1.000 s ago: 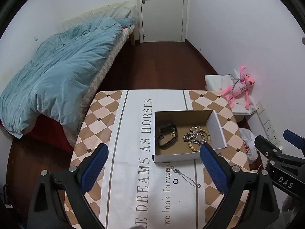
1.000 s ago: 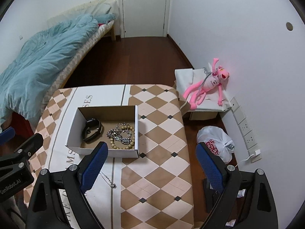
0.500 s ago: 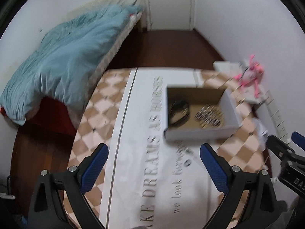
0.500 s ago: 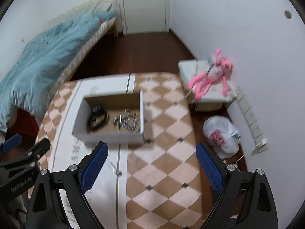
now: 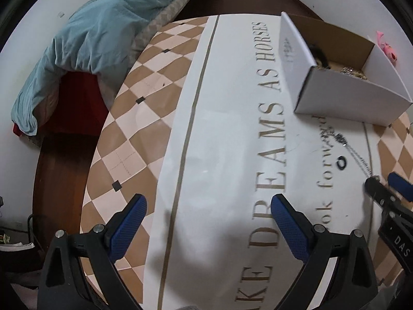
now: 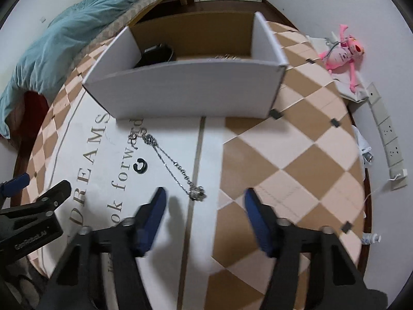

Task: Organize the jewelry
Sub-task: 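Grasp the silver pendant necklace with the right gripper while the left gripper grasps the small black ring, then carry the necklace and black ring into the white box and open both grippers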

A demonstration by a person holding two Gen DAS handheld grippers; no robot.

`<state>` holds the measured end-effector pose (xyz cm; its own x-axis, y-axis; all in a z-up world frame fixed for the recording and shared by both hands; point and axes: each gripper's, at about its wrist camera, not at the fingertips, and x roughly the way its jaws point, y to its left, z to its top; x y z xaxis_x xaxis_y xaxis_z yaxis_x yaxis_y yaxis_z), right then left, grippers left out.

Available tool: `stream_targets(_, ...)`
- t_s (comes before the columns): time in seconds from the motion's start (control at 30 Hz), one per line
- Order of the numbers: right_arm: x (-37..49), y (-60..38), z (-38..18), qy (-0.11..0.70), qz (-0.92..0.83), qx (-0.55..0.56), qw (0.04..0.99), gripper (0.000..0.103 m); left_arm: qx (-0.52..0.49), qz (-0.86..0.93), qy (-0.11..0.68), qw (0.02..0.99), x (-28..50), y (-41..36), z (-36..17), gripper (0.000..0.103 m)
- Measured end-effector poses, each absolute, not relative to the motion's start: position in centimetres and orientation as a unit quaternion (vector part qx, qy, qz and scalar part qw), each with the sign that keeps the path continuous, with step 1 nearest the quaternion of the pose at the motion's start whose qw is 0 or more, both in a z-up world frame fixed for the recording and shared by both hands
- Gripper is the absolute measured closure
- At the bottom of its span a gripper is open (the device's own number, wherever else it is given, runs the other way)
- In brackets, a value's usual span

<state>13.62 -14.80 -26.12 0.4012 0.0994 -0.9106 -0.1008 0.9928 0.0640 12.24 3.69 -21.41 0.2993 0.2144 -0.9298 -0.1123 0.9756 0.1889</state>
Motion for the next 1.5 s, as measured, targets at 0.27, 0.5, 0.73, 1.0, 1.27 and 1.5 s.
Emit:
stream_targets(0.27, 13.5, -15.1, -26.0, 0.524, 0.057, -0.004, 0.850, 0.091, 0.036, 0.086, 0.589, 0.803, 12.5, 3.2, -22.1, 0.005)
stream_targets(0.5, 14.1, -21.6, -24.5, 0.520, -0.006, 0.048, 0.853, 0.091, 0.022, 0.029, 0.585, 0.810, 13.6, -0.5, -21.9, 0.005)
stream_targets(0.73, 13.8, -24.9, -24.8, 0.526, -0.033, 0.063, 0.847, 0.091, 0.051, -0.023, 0.574, 0.817, 15.0, -5.1, -22.4, 0.006)
stream_targets(1.0, 13.4, -25.5, -25.0, 0.526, -0.037, 0.067, 0.847, 0.091, 0.046, -0.068, 0.557, 0.827, 15.2, -7.0, -22.3, 0.074)
stream_targets(1.27, 13.2, -25.0, -24.0, 0.520, -0.026, 0.074, 0.851, 0.091, 0.054, -0.074, 0.552, 0.829, 14.6, -7.6, -22.1, 0.093)
stream_targets(1.5, 12.9, -23.7, -20.0, 0.497, 0.014, 0.075, 0.865, 0.091, 0.045, -0.078, 0.528, 0.845, 13.7, -6.9, -19.4, 0.093)
